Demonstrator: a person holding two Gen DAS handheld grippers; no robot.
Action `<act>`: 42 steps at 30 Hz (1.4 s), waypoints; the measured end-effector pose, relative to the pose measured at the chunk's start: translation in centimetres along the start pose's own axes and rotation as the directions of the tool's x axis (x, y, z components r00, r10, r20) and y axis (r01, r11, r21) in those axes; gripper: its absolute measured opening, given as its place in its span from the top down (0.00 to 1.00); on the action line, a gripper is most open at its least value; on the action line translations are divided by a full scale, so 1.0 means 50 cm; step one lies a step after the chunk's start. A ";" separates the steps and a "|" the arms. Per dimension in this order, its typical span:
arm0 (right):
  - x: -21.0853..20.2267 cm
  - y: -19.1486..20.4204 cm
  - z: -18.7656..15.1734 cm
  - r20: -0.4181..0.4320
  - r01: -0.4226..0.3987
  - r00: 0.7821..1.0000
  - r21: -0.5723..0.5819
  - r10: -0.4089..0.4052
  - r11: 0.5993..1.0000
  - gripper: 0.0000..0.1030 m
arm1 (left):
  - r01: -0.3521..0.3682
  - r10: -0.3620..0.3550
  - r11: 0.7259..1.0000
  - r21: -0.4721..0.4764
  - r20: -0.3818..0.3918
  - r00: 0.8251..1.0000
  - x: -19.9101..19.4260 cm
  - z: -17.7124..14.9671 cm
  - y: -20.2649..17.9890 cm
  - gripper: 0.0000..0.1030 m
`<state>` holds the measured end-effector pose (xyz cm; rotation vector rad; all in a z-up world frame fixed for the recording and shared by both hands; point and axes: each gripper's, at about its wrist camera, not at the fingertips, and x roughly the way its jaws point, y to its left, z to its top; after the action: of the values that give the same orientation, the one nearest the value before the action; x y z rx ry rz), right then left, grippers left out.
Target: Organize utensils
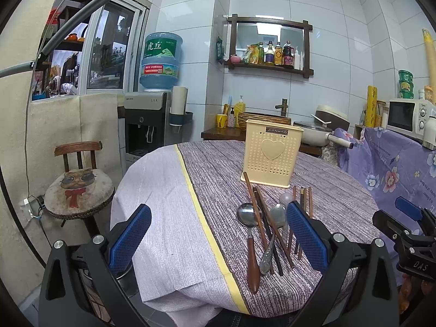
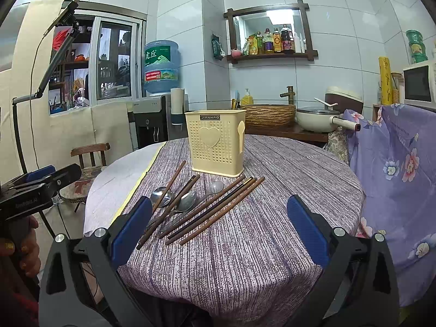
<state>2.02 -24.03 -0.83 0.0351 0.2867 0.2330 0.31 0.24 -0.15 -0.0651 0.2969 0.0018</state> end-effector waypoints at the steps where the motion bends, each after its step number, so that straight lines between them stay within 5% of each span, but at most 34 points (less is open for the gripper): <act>1: 0.000 0.001 0.000 -0.001 0.000 1.000 0.001 0.000 1.000 0.05 | 0.000 0.000 1.000 0.000 0.000 1.000 0.000 0.000 0.000 0.05; 42: 0.005 0.001 -0.005 -0.009 0.000 1.000 0.007 0.000 1.000 0.05 | 0.000 0.000 1.000 0.004 -0.013 1.000 0.007 -0.006 -0.007 0.05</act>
<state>2.17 -23.90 -1.10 0.0408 0.2960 0.2321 0.58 -0.14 -0.52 -0.0616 0.3099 0.0008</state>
